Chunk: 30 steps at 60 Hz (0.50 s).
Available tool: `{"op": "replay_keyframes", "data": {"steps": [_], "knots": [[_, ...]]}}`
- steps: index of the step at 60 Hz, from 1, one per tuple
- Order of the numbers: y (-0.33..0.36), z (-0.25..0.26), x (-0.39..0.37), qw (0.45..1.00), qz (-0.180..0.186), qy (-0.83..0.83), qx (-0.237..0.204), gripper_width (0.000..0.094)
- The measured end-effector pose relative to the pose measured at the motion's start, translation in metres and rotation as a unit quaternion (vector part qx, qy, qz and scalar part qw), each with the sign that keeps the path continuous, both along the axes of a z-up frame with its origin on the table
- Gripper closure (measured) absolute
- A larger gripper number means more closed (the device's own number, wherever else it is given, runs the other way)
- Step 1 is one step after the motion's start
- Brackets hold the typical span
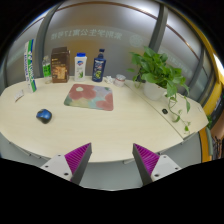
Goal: Arrange mouse
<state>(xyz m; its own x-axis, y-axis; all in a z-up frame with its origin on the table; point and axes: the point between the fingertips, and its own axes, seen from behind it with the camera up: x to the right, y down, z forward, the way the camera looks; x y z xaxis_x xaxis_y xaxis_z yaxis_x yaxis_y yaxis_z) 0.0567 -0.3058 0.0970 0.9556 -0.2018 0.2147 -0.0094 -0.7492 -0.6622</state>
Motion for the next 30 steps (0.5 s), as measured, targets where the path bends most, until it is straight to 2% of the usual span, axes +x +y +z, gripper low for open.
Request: {"op": "replay_keyframes", "data": {"steps": [11,20,30], "knots": [[-0.025,-0.034,-0.084,0.999,-0.002,0.031,-0.005,0.0084],[-0.001,-0.056,-0.155,0.997,0.041,0.06,0.008,0.0083],[0.057,-0.081,-0.216,0.993,0.096,0.071,0.026,0.0086]]}}
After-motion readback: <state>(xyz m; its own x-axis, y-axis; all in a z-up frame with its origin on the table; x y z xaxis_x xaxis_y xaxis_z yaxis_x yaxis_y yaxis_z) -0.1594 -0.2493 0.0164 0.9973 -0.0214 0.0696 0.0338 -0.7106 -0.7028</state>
